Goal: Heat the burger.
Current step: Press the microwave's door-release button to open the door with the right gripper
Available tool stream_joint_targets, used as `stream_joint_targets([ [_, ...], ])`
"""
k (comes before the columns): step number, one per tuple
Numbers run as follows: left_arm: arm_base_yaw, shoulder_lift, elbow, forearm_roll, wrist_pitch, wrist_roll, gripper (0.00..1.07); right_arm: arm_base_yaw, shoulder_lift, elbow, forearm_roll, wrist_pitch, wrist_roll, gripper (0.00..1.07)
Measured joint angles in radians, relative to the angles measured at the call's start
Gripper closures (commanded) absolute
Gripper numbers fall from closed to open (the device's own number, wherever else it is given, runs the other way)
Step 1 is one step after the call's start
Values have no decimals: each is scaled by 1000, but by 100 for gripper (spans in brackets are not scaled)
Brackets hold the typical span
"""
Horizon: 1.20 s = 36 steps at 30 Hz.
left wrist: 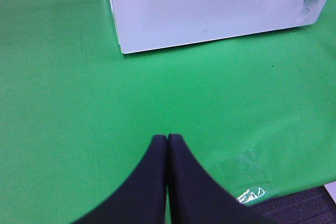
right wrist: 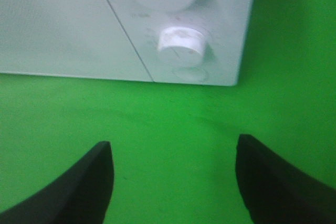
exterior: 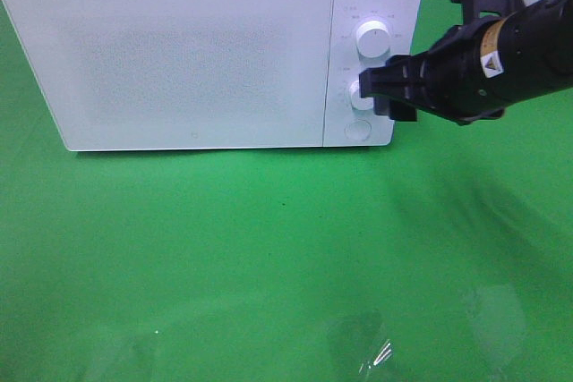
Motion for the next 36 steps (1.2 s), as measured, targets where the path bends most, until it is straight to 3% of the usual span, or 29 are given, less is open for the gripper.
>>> stream_joint_targets([
  [7, 0, 0, 0, 0, 0, 0, 106, -33, -74, 0, 19, 204, -117, 47],
  [13, 0, 0, 0, 0, 0, 0, 106, -222, -160, 0, 188, 395, -324, 47],
  [22, 0, 0, 0, 0, 0, 0, 106, -375, -279, 0, 425, 621, -515, 47],
  [31, 0, 0, 0, 0, 0, 0, 106, -378, -416, 0, 438, 840, -533, 47],
  [36, 0, 0, 0, 0, 0, 0, 106, -378, -587, 0, 439, 947, -571, 47],
])
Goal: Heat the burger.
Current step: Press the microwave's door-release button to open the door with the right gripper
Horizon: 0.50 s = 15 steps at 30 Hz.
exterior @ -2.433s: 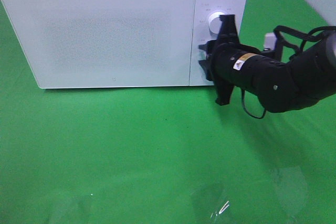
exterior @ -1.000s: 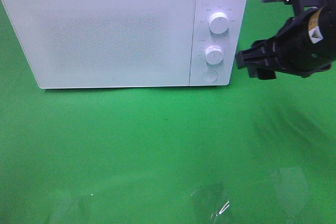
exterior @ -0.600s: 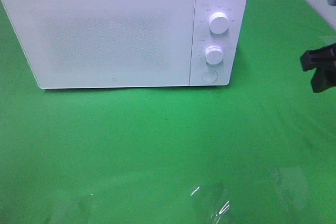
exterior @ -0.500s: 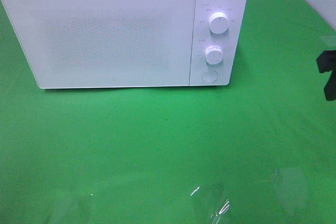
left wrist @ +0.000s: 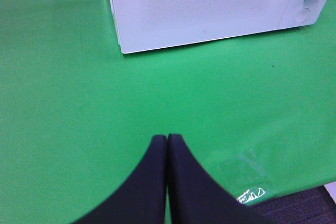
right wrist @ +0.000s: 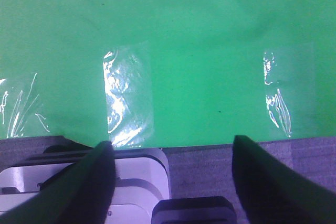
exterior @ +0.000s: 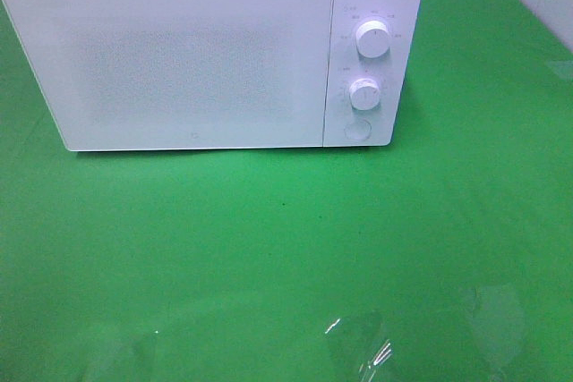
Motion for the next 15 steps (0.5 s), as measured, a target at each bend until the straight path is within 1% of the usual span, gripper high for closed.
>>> stream_joint_targets([
  [1, 0, 0, 0, 0, 0, 0, 106, 0, -68, 0, 0, 4, -15, 47],
  [4, 0, 0, 0, 0, 0, 0, 106, 0, -95, 0, 0, 4, -16, 47],
  [6, 0, 0, 0, 0, 0, 0, 106, 0, -229, 0, 0, 7, -17, 47],
  [7, 0, 0, 0, 0, 0, 0, 106, 0, -229, 0, 0, 7, -17, 47],
  [8, 0, 0, 0, 0, 0, 0, 106, 0, -286, -1, 0, 8, -17, 47],
  [9, 0, 0, 0, 0, 0, 0, 106, 0, -286, -1, 0, 8, -17, 47],
  [10, 0, 0, 0, 0, 0, 0, 106, 0, -342, -1, 0, 9, -17, 47],
  [11, 0, 0, 0, 0, 0, 0, 106, 0, -342, -1, 0, 9, -17, 47],
  [13, 0, 0, 0, 0, 0, 0, 106, 0, -406, 2, 0, 14, -17, 47],
  [14, 0, 0, 0, 0, 0, 0, 106, 0, -406, 2, 0, 14, -17, 47],
  [15, 0, 0, 0, 0, 0, 0, 106, 0, -448, 17, 1, 12, -18, 47],
])
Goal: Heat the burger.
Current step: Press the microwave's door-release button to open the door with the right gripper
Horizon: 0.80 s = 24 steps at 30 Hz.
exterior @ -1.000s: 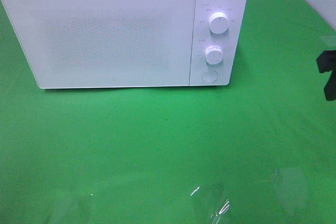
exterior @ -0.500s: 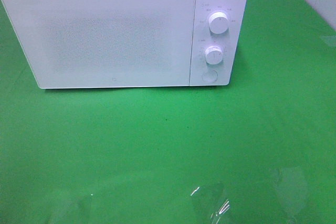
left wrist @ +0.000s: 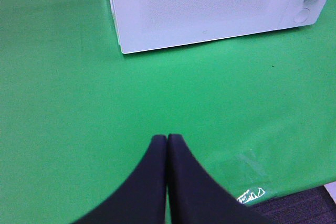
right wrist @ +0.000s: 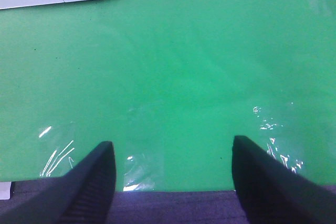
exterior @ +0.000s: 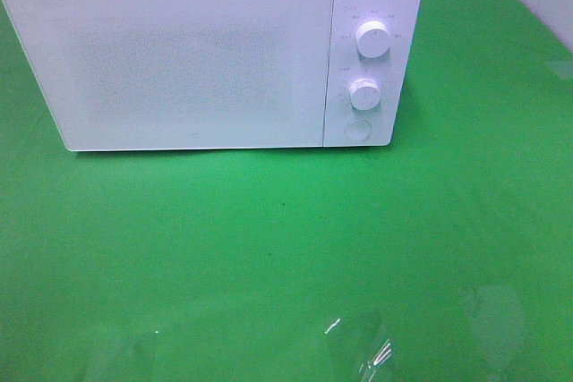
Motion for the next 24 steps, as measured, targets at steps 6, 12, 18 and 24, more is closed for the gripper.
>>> stream_joint_targets([
  [6, 0, 0, 0, 0, 0, 0, 106, 0, -150, 124, 6, -79, -24, 47],
  [12, 0, 0, 0, 0, 0, 0, 106, 0, -288, 219, 6, -123, -48, 47],
  [18, 0, 0, 0, 0, 0, 0, 106, 0, -433, 291, 6, -170, -57, 47],
  [24, 0, 0, 0, 0, 0, 0, 106, 0, -433, 301, 7, -192, -86, 47],
])
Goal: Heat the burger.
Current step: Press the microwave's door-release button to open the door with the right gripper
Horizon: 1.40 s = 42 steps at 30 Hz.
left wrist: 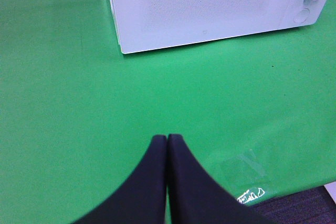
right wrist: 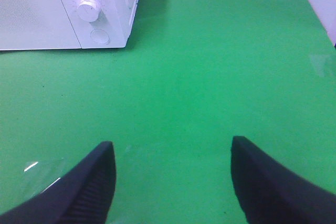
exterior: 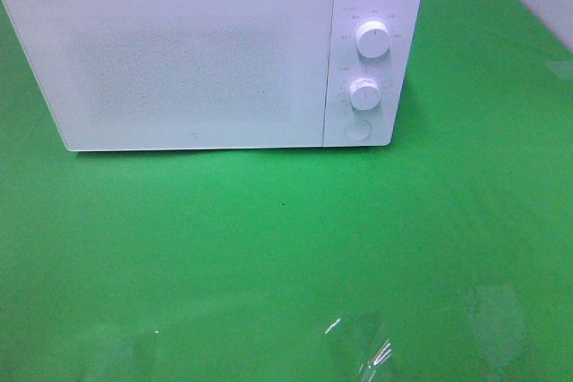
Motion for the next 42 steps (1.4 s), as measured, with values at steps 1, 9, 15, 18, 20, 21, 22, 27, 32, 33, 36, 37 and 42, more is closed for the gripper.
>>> stream_joint_targets([
  [1, 0, 0, 0, 0, 0, 0, 106, 0, 0, 0, 0, 0, 0, 47],
  [9, 0, 0, 0, 0, 0, 0, 106, 0, 0, 7, 2, -7, -16, 47],
  [15, 0, 0, 0, 0, 0, 0, 106, 0, 0, 7, 2, -7, -16, 47],
  [18, 0, 0, 0, 0, 0, 0, 106, 0, 0, 7, 2, -7, -16, 47],
  [20, 0, 0, 0, 0, 0, 0, 106, 0, 0, 7, 2, -7, -16, 47],
  [21, 0, 0, 0, 0, 0, 0, 106, 0, 0, 7, 2, -7, -16, 47],
  [22, 0, 0, 0, 0, 0, 0, 106, 0, 0, 7, 2, -7, -16, 47],
  [27, 0, 0, 0, 0, 0, 0, 106, 0, 0, 7, 2, -7, -16, 47],
  [32, 0, 0, 0, 0, 0, 0, 106, 0, 0, 7, 2, -7, -16, 47],
  [33, 0, 0, 0, 0, 0, 0, 106, 0, 0, 7, 2, -7, -16, 47],
  [36, 0, 0, 0, 0, 0, 0, 106, 0, 0, 7, 0, -7, -16, 47],
  [37, 0, 0, 0, 0, 0, 0, 106, 0, 0, 7, 0, -9, -16, 47],
  [42, 0, 0, 0, 0, 0, 0, 106, 0, 25, -18, 0, -119, -17, 47],
])
